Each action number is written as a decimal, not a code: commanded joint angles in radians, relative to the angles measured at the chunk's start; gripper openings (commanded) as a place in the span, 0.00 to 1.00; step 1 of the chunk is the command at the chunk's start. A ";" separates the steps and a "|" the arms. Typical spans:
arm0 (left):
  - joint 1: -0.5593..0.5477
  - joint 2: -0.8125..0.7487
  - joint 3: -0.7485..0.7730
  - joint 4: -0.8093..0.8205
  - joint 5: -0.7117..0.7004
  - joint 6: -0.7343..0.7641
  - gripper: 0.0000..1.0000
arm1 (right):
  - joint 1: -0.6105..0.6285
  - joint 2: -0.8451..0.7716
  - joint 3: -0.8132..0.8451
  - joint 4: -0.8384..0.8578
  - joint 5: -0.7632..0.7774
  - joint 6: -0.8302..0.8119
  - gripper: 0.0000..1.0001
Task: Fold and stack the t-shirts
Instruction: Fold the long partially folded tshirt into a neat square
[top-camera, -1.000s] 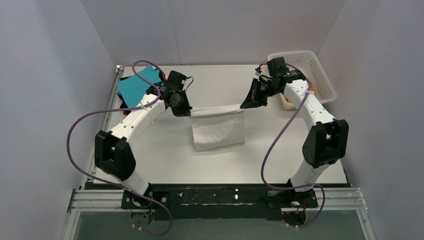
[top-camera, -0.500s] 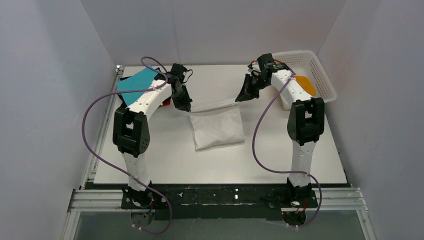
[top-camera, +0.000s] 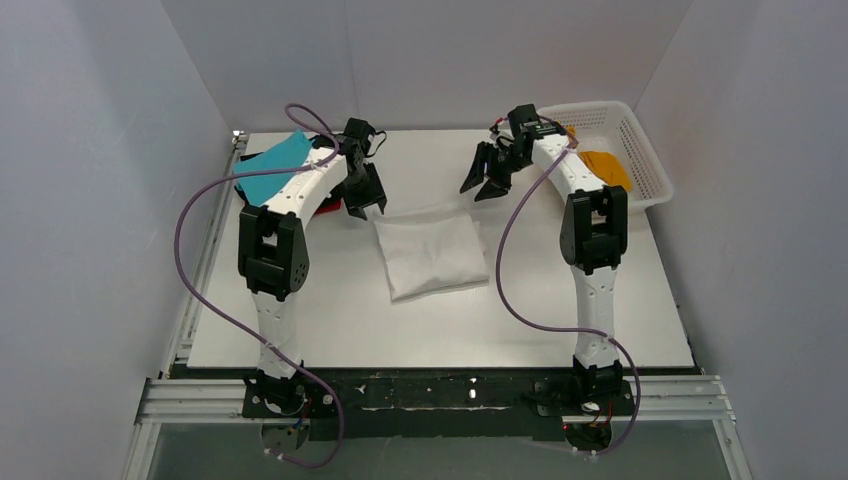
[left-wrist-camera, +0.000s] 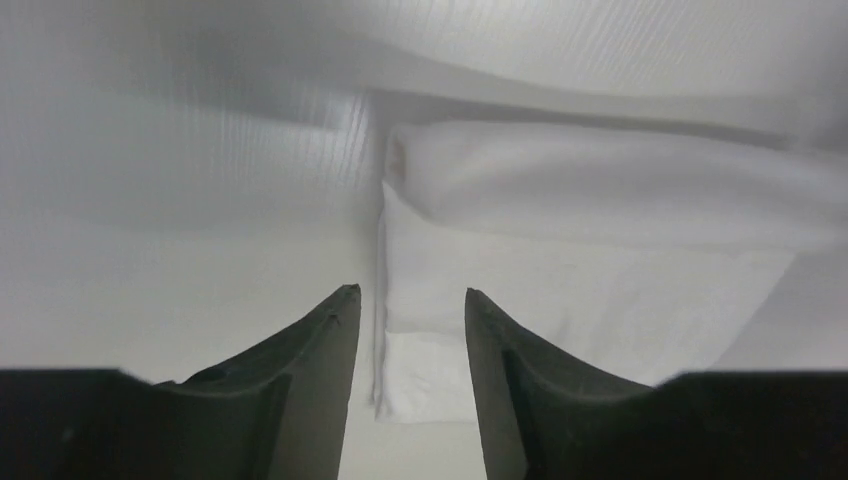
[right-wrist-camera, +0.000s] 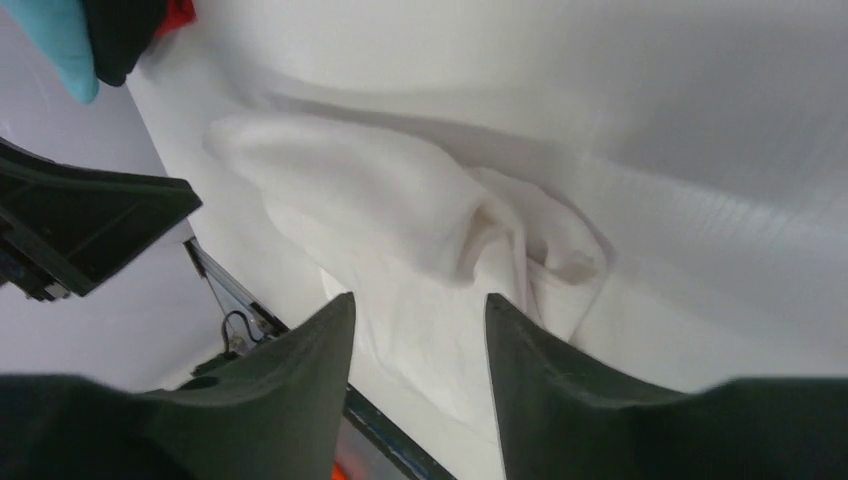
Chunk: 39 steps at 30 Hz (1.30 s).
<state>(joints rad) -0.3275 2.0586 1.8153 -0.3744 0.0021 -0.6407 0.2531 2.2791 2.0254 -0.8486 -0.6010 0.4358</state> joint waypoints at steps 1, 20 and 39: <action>0.018 -0.019 0.079 -0.142 -0.004 0.020 0.55 | -0.023 -0.003 0.126 -0.043 0.009 -0.006 0.71; -0.050 -0.184 -0.510 0.391 0.517 -0.199 0.98 | 0.107 -0.404 -0.765 0.743 -0.196 0.263 0.84; -0.049 -0.308 -0.955 0.234 0.429 -0.132 0.98 | 0.104 -0.461 -1.346 0.905 -0.077 0.184 0.84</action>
<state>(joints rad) -0.3649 1.7943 1.0386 0.1120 0.5152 -0.8230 0.3431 1.8275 0.8539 0.1810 -0.7807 0.6659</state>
